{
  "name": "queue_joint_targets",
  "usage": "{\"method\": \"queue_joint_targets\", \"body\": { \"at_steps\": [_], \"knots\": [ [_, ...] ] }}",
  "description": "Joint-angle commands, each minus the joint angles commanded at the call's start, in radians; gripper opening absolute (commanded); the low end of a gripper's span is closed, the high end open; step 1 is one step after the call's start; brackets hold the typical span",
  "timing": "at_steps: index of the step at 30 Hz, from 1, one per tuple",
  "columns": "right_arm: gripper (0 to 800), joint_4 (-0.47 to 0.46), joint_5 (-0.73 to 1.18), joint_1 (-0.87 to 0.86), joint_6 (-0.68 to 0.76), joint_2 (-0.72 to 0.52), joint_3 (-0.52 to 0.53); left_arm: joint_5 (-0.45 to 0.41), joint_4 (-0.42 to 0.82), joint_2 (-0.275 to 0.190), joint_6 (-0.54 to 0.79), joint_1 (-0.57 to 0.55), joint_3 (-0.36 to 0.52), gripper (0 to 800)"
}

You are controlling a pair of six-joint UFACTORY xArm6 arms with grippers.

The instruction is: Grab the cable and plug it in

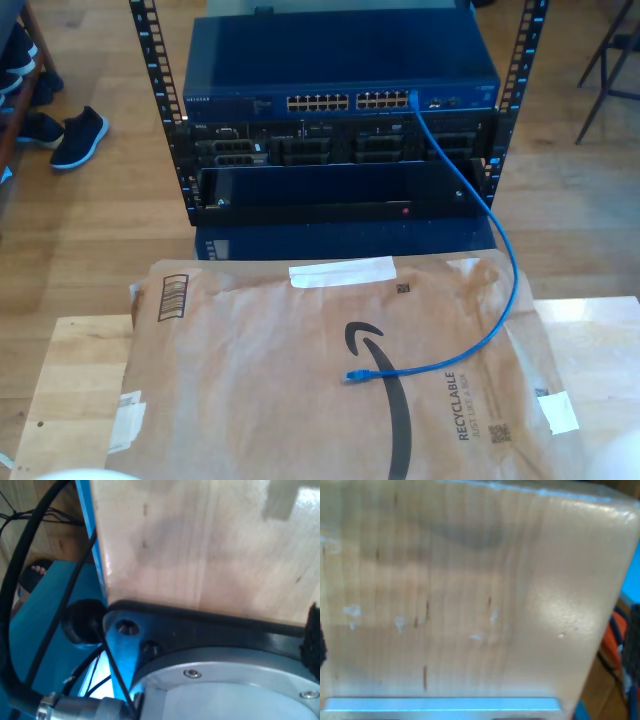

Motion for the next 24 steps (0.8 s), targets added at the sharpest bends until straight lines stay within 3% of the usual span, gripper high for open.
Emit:
{"method": "queue_joint_targets", "body": {
  "at_steps": [24],
  "knots": [
    [800,0.000,-0.011,0.005,0.000,0.000,0.000,0.000,0.000,0.000,0.000,0.000,-0.002,800]
  ]
}}
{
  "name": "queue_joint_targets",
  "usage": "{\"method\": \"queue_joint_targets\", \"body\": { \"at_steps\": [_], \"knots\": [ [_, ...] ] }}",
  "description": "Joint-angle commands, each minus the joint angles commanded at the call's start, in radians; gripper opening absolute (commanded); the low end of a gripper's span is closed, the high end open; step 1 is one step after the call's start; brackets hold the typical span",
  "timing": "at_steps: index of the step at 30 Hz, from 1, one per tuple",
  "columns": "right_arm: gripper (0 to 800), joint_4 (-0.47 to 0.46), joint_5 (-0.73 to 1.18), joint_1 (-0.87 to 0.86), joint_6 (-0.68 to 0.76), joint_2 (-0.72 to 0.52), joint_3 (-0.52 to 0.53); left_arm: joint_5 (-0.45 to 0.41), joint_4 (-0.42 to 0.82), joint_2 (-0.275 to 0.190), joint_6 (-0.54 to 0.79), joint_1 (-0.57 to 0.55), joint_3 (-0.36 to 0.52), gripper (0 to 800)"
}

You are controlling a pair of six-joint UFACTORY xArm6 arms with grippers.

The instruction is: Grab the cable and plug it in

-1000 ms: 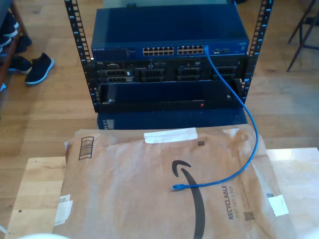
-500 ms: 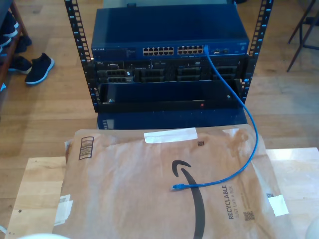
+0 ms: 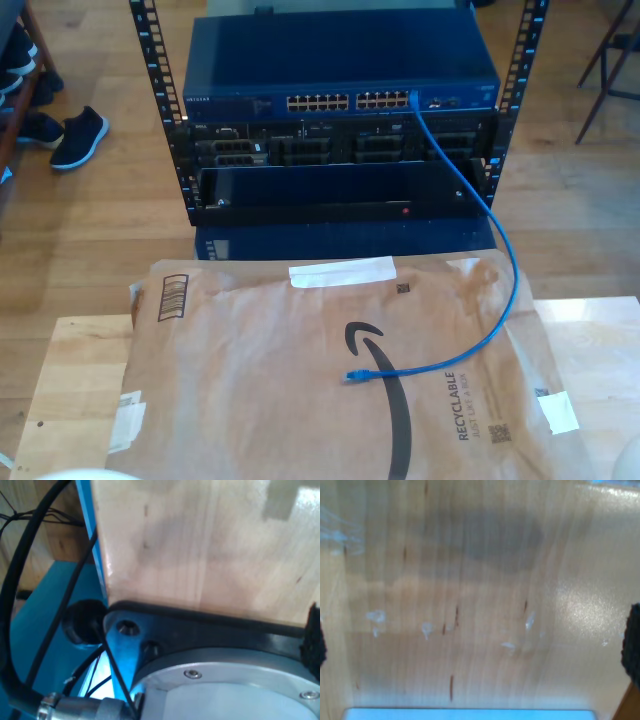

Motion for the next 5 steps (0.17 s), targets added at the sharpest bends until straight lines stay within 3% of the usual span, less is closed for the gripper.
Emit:
{"method": "queue_joint_targets", "body": {
  "at_steps": [5],
  "knots": [
    [800,0.000,0.000,0.000,0.000,0.000,0.000,0.000,-0.002,-0.002,0.000,0.000,0.000,800]
  ]
}}
